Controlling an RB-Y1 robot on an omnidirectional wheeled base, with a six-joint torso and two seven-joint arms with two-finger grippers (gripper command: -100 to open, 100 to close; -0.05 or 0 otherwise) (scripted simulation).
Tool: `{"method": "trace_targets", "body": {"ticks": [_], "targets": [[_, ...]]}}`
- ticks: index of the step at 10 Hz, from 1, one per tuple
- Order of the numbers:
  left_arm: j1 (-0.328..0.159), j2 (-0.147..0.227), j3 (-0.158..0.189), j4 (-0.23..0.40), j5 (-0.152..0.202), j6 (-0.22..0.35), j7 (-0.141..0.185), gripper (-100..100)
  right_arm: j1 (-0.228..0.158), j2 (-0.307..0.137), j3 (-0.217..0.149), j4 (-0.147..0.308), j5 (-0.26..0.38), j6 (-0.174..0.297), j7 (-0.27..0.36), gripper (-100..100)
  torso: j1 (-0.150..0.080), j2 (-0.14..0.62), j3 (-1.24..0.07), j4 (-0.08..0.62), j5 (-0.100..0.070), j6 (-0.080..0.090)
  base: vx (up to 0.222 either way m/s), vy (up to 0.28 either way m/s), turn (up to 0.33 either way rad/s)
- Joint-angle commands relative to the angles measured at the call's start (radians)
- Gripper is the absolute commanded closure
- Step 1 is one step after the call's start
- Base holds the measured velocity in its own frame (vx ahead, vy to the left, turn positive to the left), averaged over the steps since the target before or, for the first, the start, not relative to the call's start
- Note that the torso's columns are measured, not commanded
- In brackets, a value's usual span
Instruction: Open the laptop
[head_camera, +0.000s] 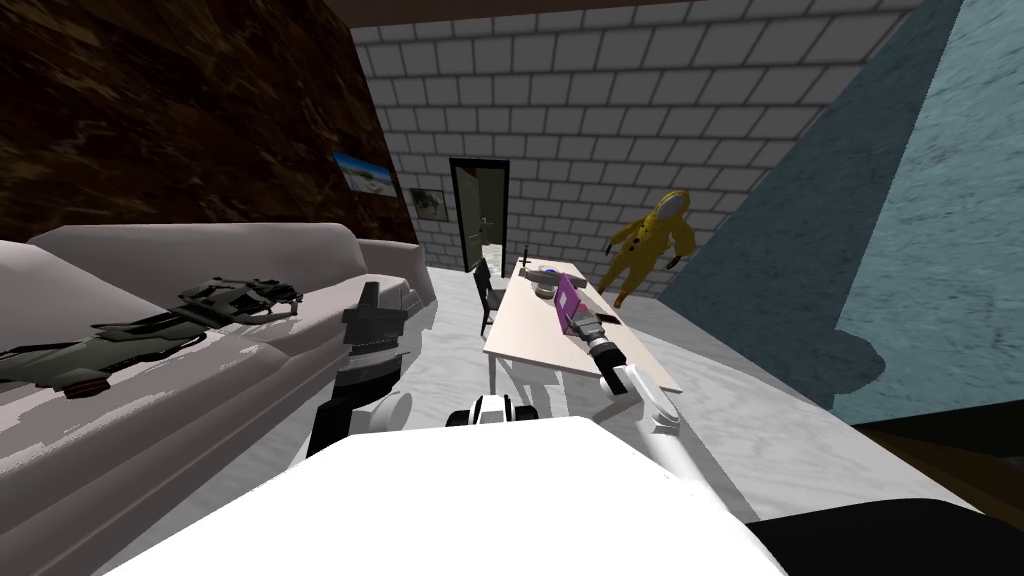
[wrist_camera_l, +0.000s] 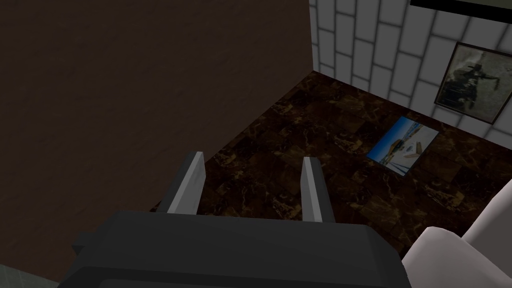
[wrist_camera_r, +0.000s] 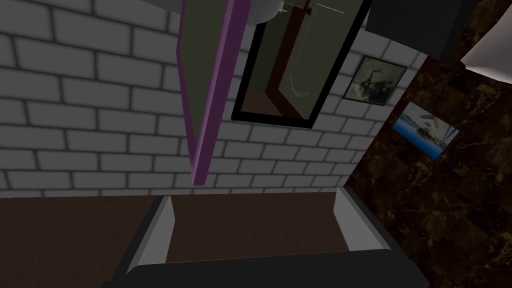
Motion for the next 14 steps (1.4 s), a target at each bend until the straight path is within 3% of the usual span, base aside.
{"method": "trace_targets", "body": {"ticks": [1, 11, 12, 13, 14], "targets": [[0.0, 0.0, 0.0, 0.0, 0.0, 0.0, 0.0, 0, -0.024, -0.046, -0.019, 0.058, 0.079, 0.044, 0.065, -100, -0.001, 0.0, 0.0, 0.0, 0.0, 0.0, 0.051, 0.122, -0.003], [0.0, 0.0, 0.0, 0.0, 0.0, 0.0, 0.0, 0, -0.101, -0.188, -0.084, 0.234, 0.301, 0.158, 0.238, -100, -0.002, 0.001, 0.001, 0.0, -0.001, 0.0, 0.031, 0.09, -0.002], [0.0, 0.0, 0.0, 0.0, 0.0, 0.0, 0.0, 0, -0.102, -0.173, -0.085, 0.231, 0.292, 0.142, 0.234, -100, -0.002, 0.002, 0.001, 0.0, 0.0, 0.0, 0.006, 0.034, -0.003], [0.0, 0.0, 0.0, 0.0, 0.0, 0.0, 0.0, 0, -0.104, -0.205, -0.09, 0.245, 0.282, 0.146, 0.222, -100, -0.004, 0.002, 0.001, 0.001, -0.001, 0.0, 0.09, 0.016, 0.035], [0.0, 0.0, 0.0, 0.0, 0.0, 0.0, 0.0, 0, -0.097, -0.199, -0.082, 0.231, 0.284, 0.153, 0.225, -100, -0.004, -0.003, -0.001, 0.0, -0.001, 0.0, 0.058, 0.007, 0.01]]}}
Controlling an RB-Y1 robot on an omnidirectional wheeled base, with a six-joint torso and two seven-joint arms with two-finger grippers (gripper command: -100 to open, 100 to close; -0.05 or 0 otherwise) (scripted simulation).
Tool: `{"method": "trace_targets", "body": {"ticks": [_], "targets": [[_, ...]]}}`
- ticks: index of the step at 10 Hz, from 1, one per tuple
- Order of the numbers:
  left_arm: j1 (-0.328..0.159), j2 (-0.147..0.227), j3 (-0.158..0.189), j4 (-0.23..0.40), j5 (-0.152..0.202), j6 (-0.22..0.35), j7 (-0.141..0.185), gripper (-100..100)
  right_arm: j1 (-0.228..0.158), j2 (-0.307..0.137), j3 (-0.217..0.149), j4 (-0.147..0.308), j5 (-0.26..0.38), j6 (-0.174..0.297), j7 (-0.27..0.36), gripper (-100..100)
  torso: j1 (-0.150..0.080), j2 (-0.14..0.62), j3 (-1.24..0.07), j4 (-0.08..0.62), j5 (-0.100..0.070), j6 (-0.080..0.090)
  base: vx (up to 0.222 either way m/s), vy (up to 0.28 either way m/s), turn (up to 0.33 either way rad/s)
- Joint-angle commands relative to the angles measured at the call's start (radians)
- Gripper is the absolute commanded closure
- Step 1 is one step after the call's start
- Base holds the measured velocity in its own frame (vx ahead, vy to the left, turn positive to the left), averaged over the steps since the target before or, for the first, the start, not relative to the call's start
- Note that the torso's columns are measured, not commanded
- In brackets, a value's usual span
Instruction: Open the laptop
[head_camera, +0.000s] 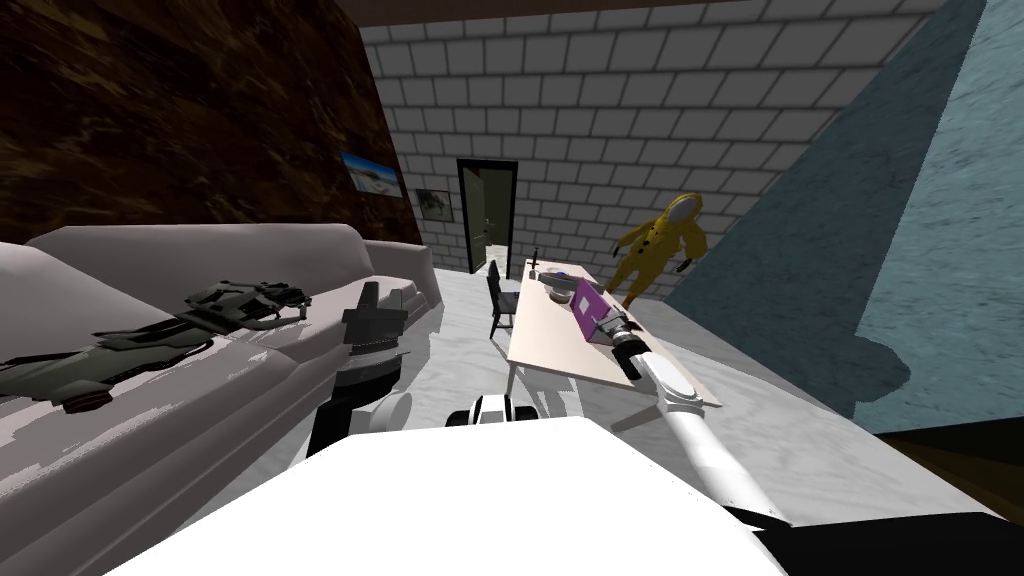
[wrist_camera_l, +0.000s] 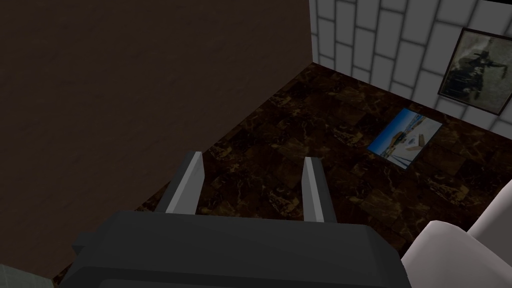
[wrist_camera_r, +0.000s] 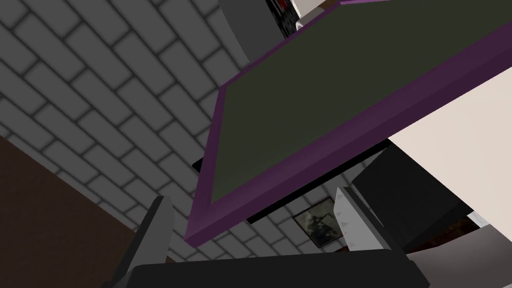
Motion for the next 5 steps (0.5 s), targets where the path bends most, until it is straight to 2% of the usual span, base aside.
{"method": "trace_targets", "body": {"ticks": [1, 2, 5], "targets": [[0.0, 0.0, 0.0, 0.0, 0.0, 0.0, 0.0, 0, 0.0, -0.003, 0.0, 0.0, -0.001, 0.002, -0.004, 100, 0.001, 0.002, 0.001, 0.0, 0.0, 0.0, 0.012, -0.006, -0.018], [0.0, 0.0, 0.0, 0.0, 0.0, 0.0, 0.0, 0, -0.019, -0.003, -0.003, 0.02, -0.039, -0.002, -0.037, 100, 0.001, 0.004, 0.003, -0.002, -0.002, -0.001, -0.02, -0.053, 0.001], [0.0, 0.0, 0.0, 0.0, 0.0, 0.0, 0.0, 0, -0.043, 0.0, -0.002, 0.053, -0.096, -0.011, -0.088, 100, -0.008, 0.001, 0.001, -0.003, -0.006, 0.004, -0.058, -0.078, 0.028]]}}
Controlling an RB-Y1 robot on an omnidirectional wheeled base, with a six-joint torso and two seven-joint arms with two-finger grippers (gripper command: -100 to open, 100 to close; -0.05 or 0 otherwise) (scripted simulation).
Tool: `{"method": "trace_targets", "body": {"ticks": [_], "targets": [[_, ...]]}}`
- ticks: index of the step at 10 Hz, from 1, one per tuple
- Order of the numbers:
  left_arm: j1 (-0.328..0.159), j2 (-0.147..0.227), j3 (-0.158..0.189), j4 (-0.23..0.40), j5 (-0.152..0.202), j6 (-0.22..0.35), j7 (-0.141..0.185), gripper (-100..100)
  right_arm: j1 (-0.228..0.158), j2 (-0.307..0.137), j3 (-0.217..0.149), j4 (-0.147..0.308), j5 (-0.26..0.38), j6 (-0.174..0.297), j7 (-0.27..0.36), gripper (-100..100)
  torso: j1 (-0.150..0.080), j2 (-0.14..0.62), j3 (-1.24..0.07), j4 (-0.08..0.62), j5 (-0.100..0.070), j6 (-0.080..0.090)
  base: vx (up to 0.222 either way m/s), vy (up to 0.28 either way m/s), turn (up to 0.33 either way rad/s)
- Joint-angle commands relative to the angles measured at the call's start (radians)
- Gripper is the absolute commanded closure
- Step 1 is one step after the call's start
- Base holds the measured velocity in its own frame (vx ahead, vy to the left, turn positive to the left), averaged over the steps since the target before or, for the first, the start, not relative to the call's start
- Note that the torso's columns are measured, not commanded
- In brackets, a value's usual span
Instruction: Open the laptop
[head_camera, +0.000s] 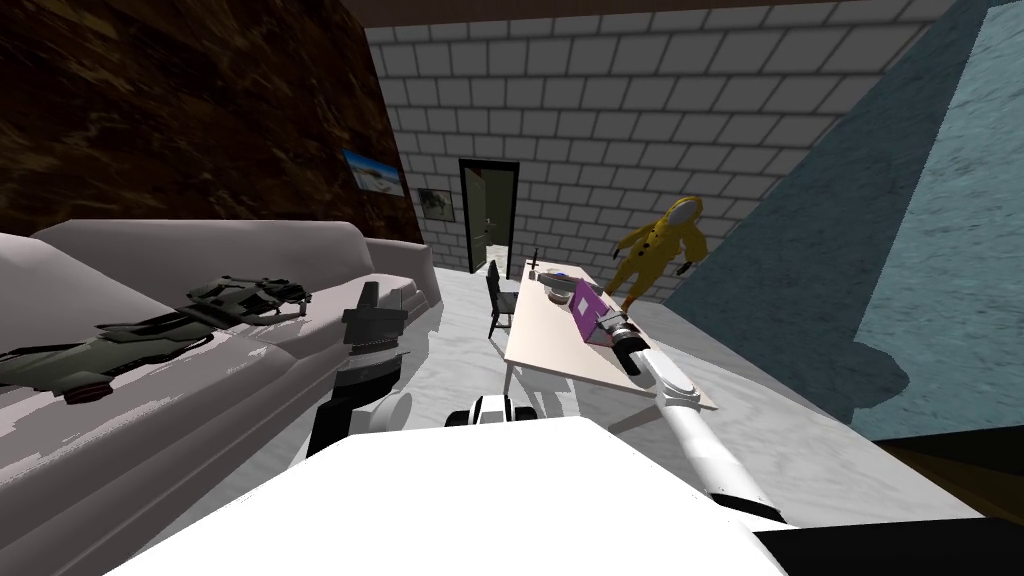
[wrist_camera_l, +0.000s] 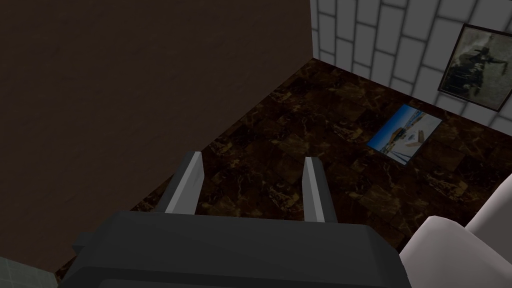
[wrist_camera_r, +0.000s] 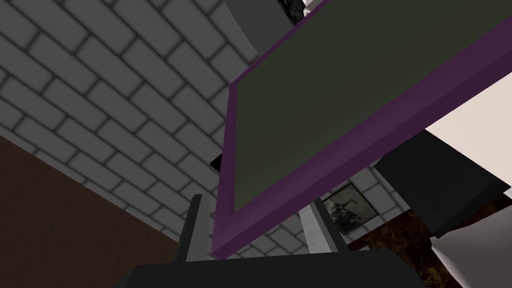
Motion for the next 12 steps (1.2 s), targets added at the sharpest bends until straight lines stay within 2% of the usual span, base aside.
{"method": "trace_targets", "body": {"ticks": [1, 5, 6, 7, 9, 12], "targets": [[0.0, 0.0, 0.0, 0.0, 0.0, 0.0, 0.0, 0, -0.014, 0.002, 0.006, 0.031, -0.051, 0.0, -0.049, 100, 0.001, 0.0, 0.0, -0.001, 0.0, 0.001, -0.053, -0.071, 0.006], [0.0, 0.0, 0.0, 0.0, 0.0, 0.0, 0.0, 0, -0.047, 0.006, 0.007, 0.075, -0.127, -0.013, -0.117, 100, -0.001, -0.003, -0.002, -0.001, 0.0, 0.002, -0.035, -0.077, 0.007], [0.0, 0.0, 0.0, 0.0, 0.0, 0.0, 0.0, 0, -0.047, 0.005, 0.008, 0.059, -0.115, -0.015, -0.105, 100, 0.001, -0.001, -0.001, -0.001, 0.001, 0.001, -0.017, -0.031, 0.006], [0.0, 0.0, 0.0, 0.0, 0.0, 0.0, 0.0, 0, -0.062, 0.039, 0.004, 0.08, -0.147, -0.03, -0.129, 100, 0.006, -0.002, -0.001, -0.001, 0.003, -0.001, -0.019, -0.077, -0.035], [0.0, 0.0, 0.0, 0.0, 0.0, 0.0, 0.0, 0, -0.074, 0.073, 0.0, 0.103, -0.175, -0.046, -0.144, 100, 0.003, -0.003, -0.002, -0.001, 0.001, -0.002, -0.011, -0.121, -0.026], [0.0, 0.0, 0.0, 0.0, 0.0, 0.0, 0.0, 0, -0.105, 0.159, -0.012, 0.16, -0.243, -0.085, -0.183, 100, -0.002, -0.005, -0.003, -0.005, -0.003, -0.001, -0.015, -0.159, -0.034]]}}
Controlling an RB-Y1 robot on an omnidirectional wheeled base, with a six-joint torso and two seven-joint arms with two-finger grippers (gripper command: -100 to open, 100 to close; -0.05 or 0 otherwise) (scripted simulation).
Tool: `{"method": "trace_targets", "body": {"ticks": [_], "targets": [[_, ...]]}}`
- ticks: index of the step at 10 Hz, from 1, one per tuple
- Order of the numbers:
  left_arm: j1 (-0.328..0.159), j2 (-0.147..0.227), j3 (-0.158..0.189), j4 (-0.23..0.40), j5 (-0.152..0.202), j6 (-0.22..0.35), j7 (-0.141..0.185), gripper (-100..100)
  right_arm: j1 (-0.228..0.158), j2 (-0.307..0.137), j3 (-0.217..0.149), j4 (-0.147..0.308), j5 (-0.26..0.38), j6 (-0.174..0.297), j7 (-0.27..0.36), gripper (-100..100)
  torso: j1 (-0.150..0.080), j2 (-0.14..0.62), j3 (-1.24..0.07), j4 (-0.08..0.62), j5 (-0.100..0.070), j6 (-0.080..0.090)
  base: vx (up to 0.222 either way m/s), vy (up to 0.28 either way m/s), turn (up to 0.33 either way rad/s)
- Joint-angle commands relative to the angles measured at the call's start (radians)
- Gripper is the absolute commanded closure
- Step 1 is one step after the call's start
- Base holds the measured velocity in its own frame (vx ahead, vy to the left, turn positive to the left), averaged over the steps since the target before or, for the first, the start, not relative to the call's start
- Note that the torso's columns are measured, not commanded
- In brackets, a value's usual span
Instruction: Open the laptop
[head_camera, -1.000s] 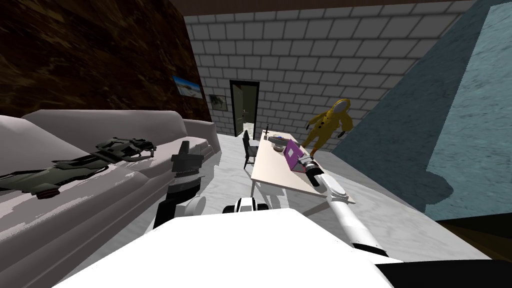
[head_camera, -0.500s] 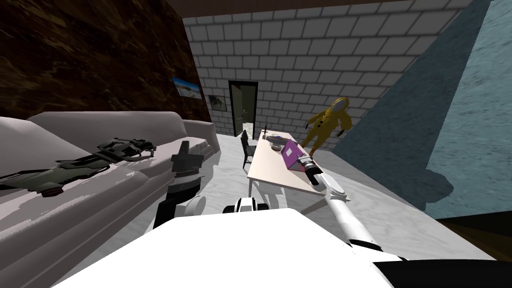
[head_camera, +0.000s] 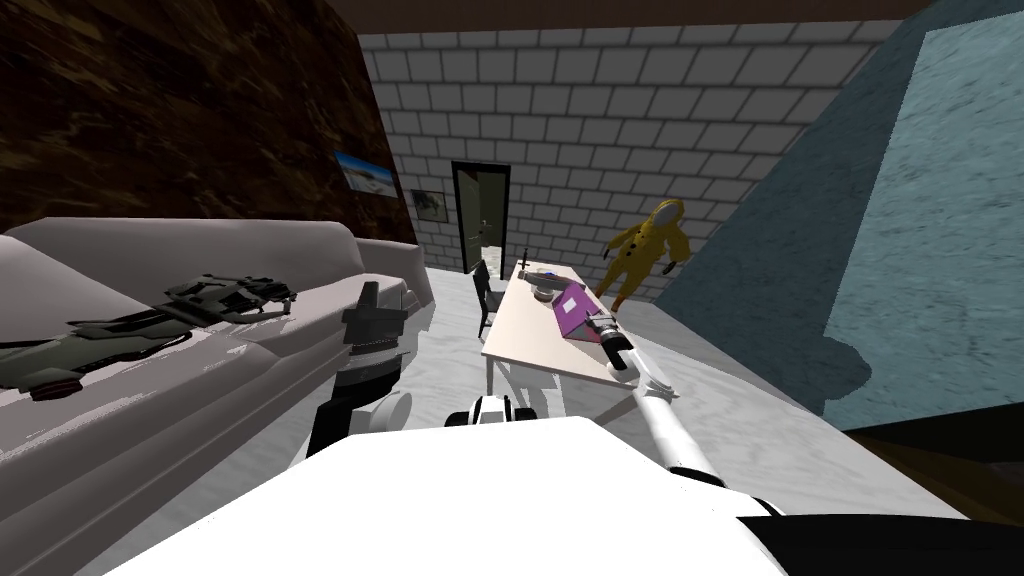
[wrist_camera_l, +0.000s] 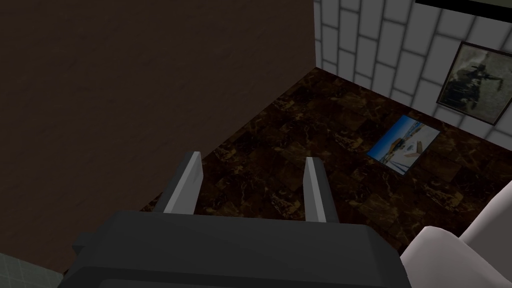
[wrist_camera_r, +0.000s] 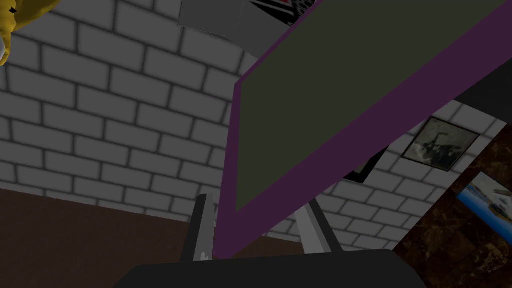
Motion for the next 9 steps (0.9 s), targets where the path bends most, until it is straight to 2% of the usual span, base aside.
{"method": "trace_targets", "body": {"ticks": [1, 2, 3, 4, 5, 6, 9], "targets": [[0.0, 0.0, 0.0, 0.0, 0.0, 0.0, 0.0, 0, -0.003, 0.042, -0.001, 0.034, -0.039, -0.014, -0.026, 100, 0.003, 0.001, 0.0, -0.001, 0.0, 0.001, -0.009, -0.098, -0.019], [0.0, 0.0, 0.0, 0.0, 0.0, 0.0, 0.0, 0, -0.009, 0.059, -0.003, 0.046, -0.053, -0.022, -0.034, 100, 0.007, 0.0, 0.0, -0.002, 0.003, 0.0, -0.023, -0.074, -0.026], [0.0, 0.0, 0.0, 0.0, 0.0, 0.0, 0.0, 0, -0.014, 0.042, -0.002, 0.025, -0.053, -0.016, -0.043, 100, 0.008, 0.0, 0.0, -0.002, 0.004, 0.001, -0.016, -0.028, 0.003], [0.0, 0.0, 0.0, 0.0, 0.0, 0.0, 0.0, 0, -0.012, 0.089, -0.012, 0.05, -0.082, -0.056, -0.055, 100, 0.011, 0.001, 0.0, 0.001, 0.007, 0.0, 0.035, -0.066, -0.076], [0.0, 0.0, 0.0, 0.0, 0.0, 0.0, 0.0, 0, -0.01, 0.111, -0.016, 0.063, -0.094, -0.075, -0.058, 100, 0.008, -0.001, -0.001, 0.0, 0.005, -0.001, 0.044, -0.104, -0.09], [0.0, 0.0, 0.0, 0.0, 0.0, 0.0, 0.0, 0, -0.01, 0.111, -0.016, 0.063, -0.094, -0.075, -0.058, 100, 0.002, -0.003, -0.002, 0.0, 0.002, -0.002, 0.021, -0.074, -0.018], [0.0, 0.0, 0.0, 0.0, 0.0, 0.0, 0.0, 0, -0.002, 0.178, -0.029, 0.101, -0.132, -0.131, -0.067, 100, 0.007, -0.002, -0.001, -0.002, 0.002, -0.002, 0.034, -0.074, -0.045]]}}
